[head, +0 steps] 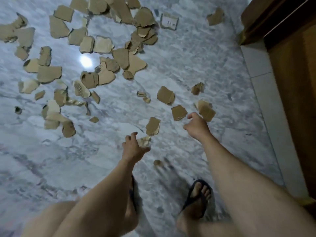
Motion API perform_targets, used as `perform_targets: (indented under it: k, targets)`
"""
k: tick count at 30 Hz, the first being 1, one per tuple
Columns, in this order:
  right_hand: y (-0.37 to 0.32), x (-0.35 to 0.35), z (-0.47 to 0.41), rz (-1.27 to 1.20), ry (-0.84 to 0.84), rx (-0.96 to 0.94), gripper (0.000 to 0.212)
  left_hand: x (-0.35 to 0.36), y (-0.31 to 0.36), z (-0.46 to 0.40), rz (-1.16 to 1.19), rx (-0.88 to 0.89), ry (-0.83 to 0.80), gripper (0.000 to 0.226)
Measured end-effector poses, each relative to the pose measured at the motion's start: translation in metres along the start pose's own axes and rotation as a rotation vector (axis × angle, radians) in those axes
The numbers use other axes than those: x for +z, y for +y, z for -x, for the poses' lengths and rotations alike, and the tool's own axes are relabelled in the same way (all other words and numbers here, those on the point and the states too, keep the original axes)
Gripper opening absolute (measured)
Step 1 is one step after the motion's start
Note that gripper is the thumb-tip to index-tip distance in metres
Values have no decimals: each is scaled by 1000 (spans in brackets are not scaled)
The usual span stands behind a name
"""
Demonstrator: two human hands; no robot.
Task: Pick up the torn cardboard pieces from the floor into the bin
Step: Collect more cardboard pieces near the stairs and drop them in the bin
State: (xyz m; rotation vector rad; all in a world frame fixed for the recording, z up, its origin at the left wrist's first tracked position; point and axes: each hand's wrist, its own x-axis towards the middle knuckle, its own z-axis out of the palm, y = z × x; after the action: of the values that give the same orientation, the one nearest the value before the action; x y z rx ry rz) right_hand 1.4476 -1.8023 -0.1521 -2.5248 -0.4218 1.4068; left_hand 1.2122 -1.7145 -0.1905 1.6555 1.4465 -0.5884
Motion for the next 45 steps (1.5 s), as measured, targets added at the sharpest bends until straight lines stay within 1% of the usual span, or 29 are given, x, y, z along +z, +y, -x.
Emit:
perform_targets:
  k: [2, 5, 6, 8, 10, 12, 14, 15, 17, 18, 19, 20, 21, 22, 24, 27, 30, 31, 32, 35, 36, 38, 39, 41, 43, 45]
  targets:
    - [12, 10, -36, 87, 5, -68, 43, 36, -4, -23, -6, -14, 14, 92]
    - [21, 28, -88, 278, 47, -158, 54, 79, -19, -57, -11, -24, 91, 91]
    - [21, 36, -101, 329, 67, -190, 57, 89, -27, -66, -22, -9, 107, 85]
    - [18, 50, -123, 379, 99, -269, 59, 106, -46, -79, -24, 75, 175, 68]
    - [19, 64, -142, 419, 124, -335, 57, 114, -65, -89, -16, 194, 244, 60]
    - [23, 77, -158, 466, 162, -420, 48, 116, -80, -96, 38, 291, 288, 45]
    - [27, 89, -169, 542, 248, -490, 38, 113, -85, -102, 55, 297, 380, 28]
    - [28, 92, -171, 561, 272, -498, 36, 111, -82, -103, 73, 282, 422, 18]
    - [28, 92, -170, 541, 257, -447, 38, 110, -70, -108, 124, 227, 508, 6]
    - [28, 91, -168, 531, 246, -403, 41, 108, -58, -110, 136, 195, 534, 9]
    - [30, 89, -165, 527, 238, -357, 44, 107, -45, -112, 134, 181, 546, 21]
    - [31, 86, -163, 536, 239, -318, 49, 104, -29, -114, 145, 176, 543, 29]
    - [33, 83, -162, 562, 247, -291, 54, 100, -13, -115, 170, 167, 523, 31]
    - [34, 81, -160, 601, 249, -276, 54, 98, 2, -116, 192, 157, 494, 26]
    - [40, 78, -160, 651, 215, -283, 48, 96, 25, -118, 211, 156, 430, 18]
    - [53, 71, -167, 591, 176, -335, 40, 100, 36, -125, 196, 180, 398, 18]
    - [69, 62, -169, 529, 154, -321, 50, 108, 35, -131, 162, 158, 415, 19]
    - [74, 61, -169, 515, 143, -313, 50, 109, 36, -132, 160, 143, 430, 23]
    - [78, 61, -170, 507, 139, -308, 47, 111, 37, -133, 157, 127, 441, 31]
    - [80, 62, -170, 441, 130, -274, 43, 114, 44, -137, 101, 127, 425, 69]
    - [80, 62, -172, 365, 115, -280, 39, 116, 47, -136, 70, 132, 422, 73]
    - [79, 59, -174, 93, 98, -292, 26, 121, 49, -138, 68, 117, 432, 70]
    - [78, 55, -174, -52, 116, -290, 22, 122, 49, -140, 110, 98, 430, 68]
    - [79, 41, -175, -279, 213, -250, 23, 123, 45, -140, 213, 65, 399, 61]
    - [78, 24, -174, -407, 285, -190, 32, 121, 42, -137, 217, 99, 370, 47]
    - [83, 9, -177, -387, 299, -131, 53, 117, 38, -127, 227, 154, 364, 25]
